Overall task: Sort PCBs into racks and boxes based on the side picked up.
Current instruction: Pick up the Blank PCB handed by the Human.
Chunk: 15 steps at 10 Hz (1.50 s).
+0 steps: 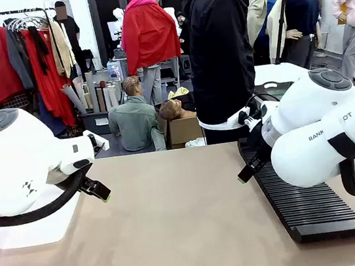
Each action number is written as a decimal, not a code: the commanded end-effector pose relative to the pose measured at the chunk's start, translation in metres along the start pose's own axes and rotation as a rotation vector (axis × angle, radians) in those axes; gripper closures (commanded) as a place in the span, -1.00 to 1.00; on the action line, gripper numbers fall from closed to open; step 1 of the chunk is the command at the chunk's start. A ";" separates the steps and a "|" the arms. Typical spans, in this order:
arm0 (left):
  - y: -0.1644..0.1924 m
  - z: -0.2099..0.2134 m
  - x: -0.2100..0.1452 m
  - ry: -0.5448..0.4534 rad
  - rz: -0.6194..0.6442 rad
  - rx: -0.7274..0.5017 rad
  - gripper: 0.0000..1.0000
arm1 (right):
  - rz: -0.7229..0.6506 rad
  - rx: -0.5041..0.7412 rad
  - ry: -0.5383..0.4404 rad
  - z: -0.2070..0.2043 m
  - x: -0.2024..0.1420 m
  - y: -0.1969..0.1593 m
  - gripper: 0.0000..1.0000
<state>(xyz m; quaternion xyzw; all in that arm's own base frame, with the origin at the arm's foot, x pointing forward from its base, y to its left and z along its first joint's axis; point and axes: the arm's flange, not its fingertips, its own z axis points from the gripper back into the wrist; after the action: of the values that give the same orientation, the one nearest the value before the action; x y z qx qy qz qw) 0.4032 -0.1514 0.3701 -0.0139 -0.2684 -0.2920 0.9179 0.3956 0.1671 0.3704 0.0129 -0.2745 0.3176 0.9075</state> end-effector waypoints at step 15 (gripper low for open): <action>0.040 0.022 0.022 0.016 0.007 -0.134 -1.00 | -0.039 0.052 -0.036 0.024 0.018 -0.036 -1.00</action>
<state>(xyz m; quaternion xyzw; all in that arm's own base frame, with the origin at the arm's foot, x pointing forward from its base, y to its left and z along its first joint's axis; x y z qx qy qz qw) 0.4168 -0.1420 0.3933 -0.0515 -0.2582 -0.2894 0.9203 0.4073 0.1577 0.3902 0.0274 -0.2853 0.2960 0.9112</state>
